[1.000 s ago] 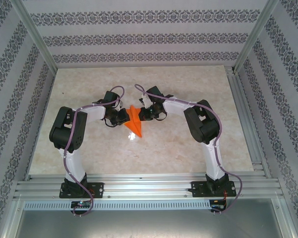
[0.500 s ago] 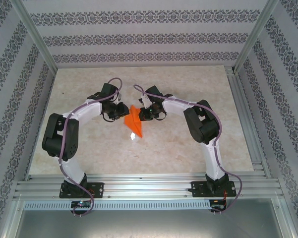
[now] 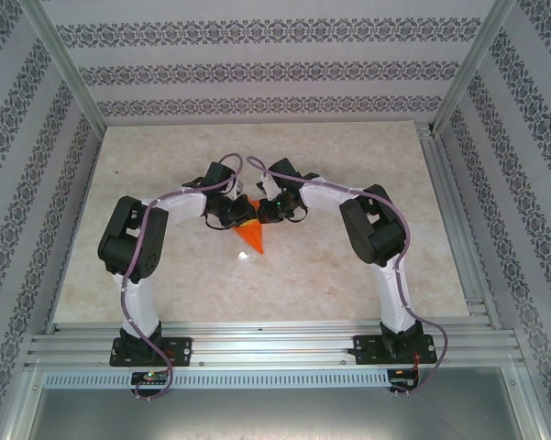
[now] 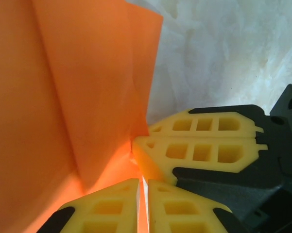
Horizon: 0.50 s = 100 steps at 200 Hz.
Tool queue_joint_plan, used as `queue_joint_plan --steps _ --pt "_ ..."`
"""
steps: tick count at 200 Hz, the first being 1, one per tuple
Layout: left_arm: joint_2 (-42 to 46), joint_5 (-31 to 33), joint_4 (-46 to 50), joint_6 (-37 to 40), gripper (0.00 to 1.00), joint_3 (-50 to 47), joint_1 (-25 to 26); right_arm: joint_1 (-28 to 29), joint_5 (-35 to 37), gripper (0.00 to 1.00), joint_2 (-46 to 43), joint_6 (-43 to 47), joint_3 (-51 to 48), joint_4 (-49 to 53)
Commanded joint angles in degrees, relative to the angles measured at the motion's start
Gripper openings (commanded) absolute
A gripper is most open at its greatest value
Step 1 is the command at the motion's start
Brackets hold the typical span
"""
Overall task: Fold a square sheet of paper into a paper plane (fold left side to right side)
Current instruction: Fourth fold the wing at the center of the table.
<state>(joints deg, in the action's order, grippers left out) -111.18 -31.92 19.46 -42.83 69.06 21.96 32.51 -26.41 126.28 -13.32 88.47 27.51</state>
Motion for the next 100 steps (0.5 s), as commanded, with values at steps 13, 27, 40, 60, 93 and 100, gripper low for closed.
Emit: queue_joint_plan --steps 13,27,40,60,93,100 --pt "-1.17 -0.37 -3.49 -1.89 0.12 0.03 0.8 0.45 2.8 0.0 2.22 1.5 0.83 2.77" --pt "-1.74 0.5 -2.67 -1.59 0.12 0.18 0.95 0.53 2.8 0.0 2.32 1.54 0.83 2.81" --pt "-2.32 1.22 -1.86 -1.05 0.12 0.25 1.07 0.57 2.79 0.0 2.32 1.62 0.92 2.9" --pt "-3.06 2.83 -0.42 -0.33 0.12 0.02 1.31 0.62 2.78 0.0 2.36 1.63 0.92 2.9" --pt "-3.57 6.41 1.12 0.15 0.11 -1.56 1.36 0.6 2.77 0.0 2.38 1.63 0.92 2.91" --pt "-3.69 7.22 1.63 0.36 0.11 -1.88 1.39 0.62 2.79 0.0 2.35 1.62 0.92 2.91"
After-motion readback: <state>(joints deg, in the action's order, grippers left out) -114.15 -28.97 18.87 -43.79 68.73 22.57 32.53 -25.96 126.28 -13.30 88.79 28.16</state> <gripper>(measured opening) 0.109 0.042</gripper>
